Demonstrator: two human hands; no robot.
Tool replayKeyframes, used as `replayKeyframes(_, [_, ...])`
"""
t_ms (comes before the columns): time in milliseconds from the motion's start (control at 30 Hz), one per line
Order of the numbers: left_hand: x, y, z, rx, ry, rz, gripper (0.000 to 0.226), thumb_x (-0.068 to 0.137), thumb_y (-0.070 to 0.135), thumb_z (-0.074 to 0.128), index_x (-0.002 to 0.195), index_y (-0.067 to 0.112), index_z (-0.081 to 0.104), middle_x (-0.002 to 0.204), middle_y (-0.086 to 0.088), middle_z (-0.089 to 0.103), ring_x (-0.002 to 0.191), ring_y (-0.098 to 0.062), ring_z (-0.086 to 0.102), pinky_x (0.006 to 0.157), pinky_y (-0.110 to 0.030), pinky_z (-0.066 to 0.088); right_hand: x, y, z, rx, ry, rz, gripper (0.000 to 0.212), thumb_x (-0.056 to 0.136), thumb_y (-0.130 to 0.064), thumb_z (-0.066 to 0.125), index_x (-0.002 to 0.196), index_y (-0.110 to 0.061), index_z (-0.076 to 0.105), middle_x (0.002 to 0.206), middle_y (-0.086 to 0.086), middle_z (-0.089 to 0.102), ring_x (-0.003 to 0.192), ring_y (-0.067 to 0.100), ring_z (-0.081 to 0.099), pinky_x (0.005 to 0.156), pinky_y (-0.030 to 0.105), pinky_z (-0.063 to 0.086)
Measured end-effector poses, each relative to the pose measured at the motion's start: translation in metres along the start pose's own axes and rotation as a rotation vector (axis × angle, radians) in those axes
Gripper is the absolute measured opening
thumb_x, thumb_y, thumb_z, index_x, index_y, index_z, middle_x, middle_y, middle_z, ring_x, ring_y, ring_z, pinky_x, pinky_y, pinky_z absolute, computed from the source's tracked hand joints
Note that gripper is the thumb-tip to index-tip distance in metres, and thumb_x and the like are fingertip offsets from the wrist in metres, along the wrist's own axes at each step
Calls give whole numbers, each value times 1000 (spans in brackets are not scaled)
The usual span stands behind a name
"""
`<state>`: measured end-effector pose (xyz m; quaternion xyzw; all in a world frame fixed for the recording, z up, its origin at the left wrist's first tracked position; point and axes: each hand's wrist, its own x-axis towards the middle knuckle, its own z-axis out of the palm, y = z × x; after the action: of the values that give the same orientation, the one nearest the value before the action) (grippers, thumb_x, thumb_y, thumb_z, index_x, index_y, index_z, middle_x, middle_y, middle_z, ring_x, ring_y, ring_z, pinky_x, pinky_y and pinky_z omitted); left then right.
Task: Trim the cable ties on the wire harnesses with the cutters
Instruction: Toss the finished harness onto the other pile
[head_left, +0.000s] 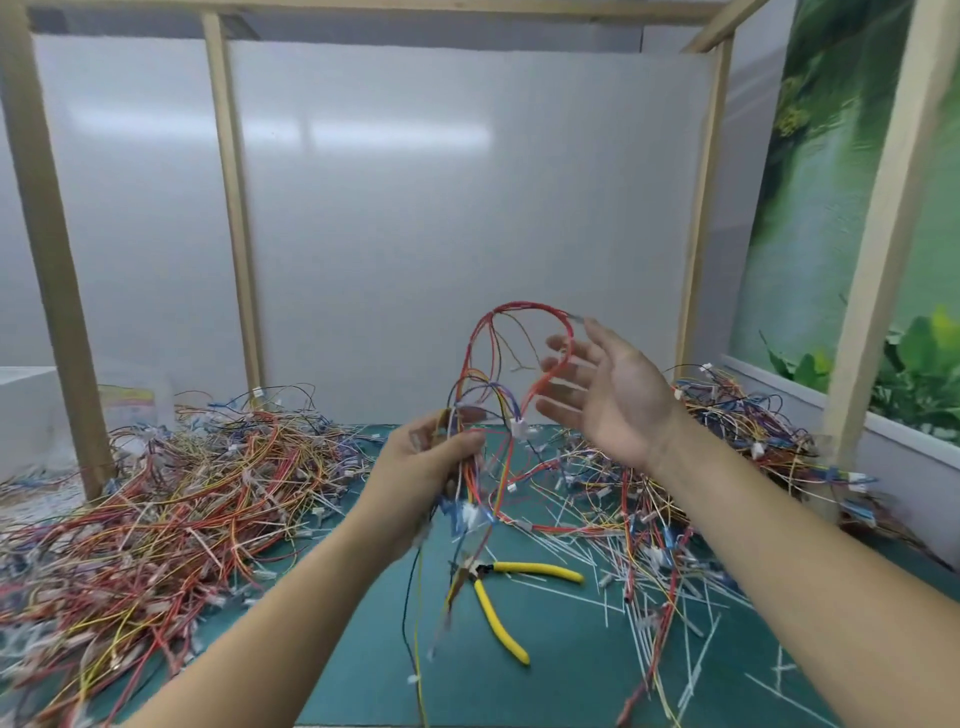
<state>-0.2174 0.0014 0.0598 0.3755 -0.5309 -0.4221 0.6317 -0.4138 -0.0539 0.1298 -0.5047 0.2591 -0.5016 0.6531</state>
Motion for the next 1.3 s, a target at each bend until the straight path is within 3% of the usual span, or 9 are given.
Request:
replayKeyframes(133, [15,9,2,-22,32,-1,27,89,15,70,115,7,64,80,-10,70,66,-22,65,60,-33,53,-11,32,7,-336,-74,106,51,97,-54,50,130,-16,57,121,13,68,105,36,68,99,49,52])
replayKeyframes(433, [34,20,-4,201,-46,-48,32,93,46,62,109,18,64,81,-2,70,54,-22,63,48,-30,50,-11,26,3,-513,-202,60,18,96,-22,63,112,-14,68,82,7,71,53,10,54,46,19,35])
replayKeyframes(667, [36,31,-42,337,-7,-17,26,95,33,61,93,8,63,59,-4,50,45,-17,53,41,-26,47,1,-19,-30,-653,-20,-45,23,102,-16,48,93,-5,66,97,15,77,84,27,73,85,44,53])
replayKeyframes(833, [21,38,-80,696,-114,-65,20,96,39,56,102,23,66,64,-5,52,51,-19,49,45,-26,41,1,-46,-54,-561,160,-67,20,104,-17,47,97,-4,61,56,2,51,41,15,49,44,31,53])
replayKeyframes(933, [1,22,-70,691,-280,-166,20,99,31,55,118,34,51,67,-8,56,55,-25,58,48,-34,51,10,-65,-65,-406,251,-58,20,104,-18,46,98,-7,62,52,-5,43,37,9,41,39,24,47])
replayKeyframes(1067, [-17,-13,-15,522,-523,-212,22,101,20,54,118,34,50,67,0,61,59,-25,66,51,-35,58,31,-93,-73,-167,237,-48,34,105,-29,42,112,-2,62,83,7,74,71,18,72,70,36,63])
replayKeyframes(1167, [2,-38,65,355,-478,-161,32,101,20,53,132,29,49,75,2,65,63,-16,67,57,-33,59,57,-112,-89,-112,182,-68,83,94,-68,37,155,-14,25,147,14,50,128,35,55,102,56,45])
replayKeyframes(1233, [25,-41,120,266,-510,-231,54,102,32,52,151,26,31,112,-7,68,94,-23,70,85,-42,59,70,-111,-96,-160,328,-85,94,87,-81,31,159,-24,11,161,15,28,141,41,38,112,60,32])
replayKeyframes(1300, [48,-44,149,506,-632,-230,72,98,55,47,157,31,14,155,-4,40,137,-27,45,114,-43,35,84,-96,-106,-373,568,-91,90,88,-82,26,158,-27,17,164,13,19,147,39,28,117,57,25])
